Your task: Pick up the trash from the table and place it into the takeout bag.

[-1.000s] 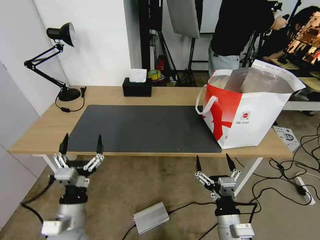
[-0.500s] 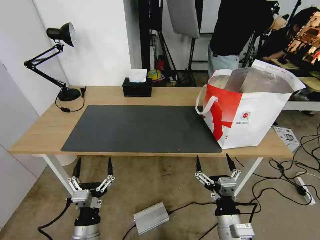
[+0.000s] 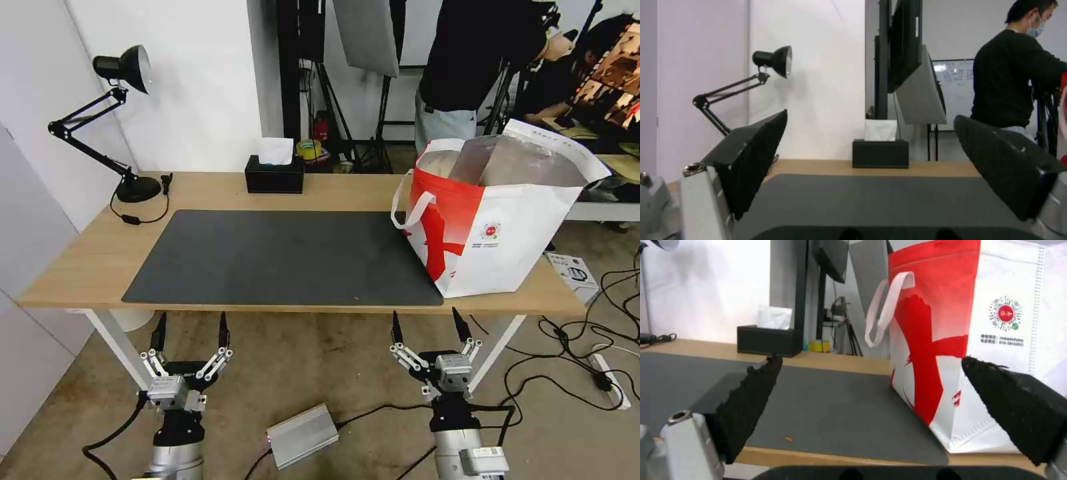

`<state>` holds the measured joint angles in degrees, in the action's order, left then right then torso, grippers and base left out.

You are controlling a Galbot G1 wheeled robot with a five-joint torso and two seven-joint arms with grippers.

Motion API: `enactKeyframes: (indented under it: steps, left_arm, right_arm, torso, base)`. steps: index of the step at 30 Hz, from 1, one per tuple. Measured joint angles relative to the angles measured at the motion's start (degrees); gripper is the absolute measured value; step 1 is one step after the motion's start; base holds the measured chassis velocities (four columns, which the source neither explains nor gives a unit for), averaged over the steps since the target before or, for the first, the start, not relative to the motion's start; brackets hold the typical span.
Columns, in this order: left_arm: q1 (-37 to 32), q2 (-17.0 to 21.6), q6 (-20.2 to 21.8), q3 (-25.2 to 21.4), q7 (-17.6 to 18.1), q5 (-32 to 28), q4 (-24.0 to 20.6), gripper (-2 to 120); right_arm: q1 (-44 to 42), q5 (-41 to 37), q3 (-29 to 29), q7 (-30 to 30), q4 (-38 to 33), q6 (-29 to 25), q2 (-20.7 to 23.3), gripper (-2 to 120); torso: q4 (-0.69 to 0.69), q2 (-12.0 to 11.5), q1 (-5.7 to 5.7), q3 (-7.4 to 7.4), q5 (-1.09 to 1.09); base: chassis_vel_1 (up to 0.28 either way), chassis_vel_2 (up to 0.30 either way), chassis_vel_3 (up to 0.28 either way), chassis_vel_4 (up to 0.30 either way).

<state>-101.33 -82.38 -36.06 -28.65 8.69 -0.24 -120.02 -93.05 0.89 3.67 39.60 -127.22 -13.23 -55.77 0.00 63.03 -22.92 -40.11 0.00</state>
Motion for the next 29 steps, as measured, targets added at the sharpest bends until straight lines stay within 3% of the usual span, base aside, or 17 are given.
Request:
enactKeyframes:
  steps: [29]
  left_arm:
    - [0.1,0.1,0.2,0.0,0.1,-0.1,0.0,100]
  right_arm:
    - [0.0,0.0,0.0,0.0,0.0,0.0,0.0,100]
  torso:
    - [0.00,0.0,0.00,0.00,0.00]
  base:
    - [0.000,0.000,0.000,0.000]
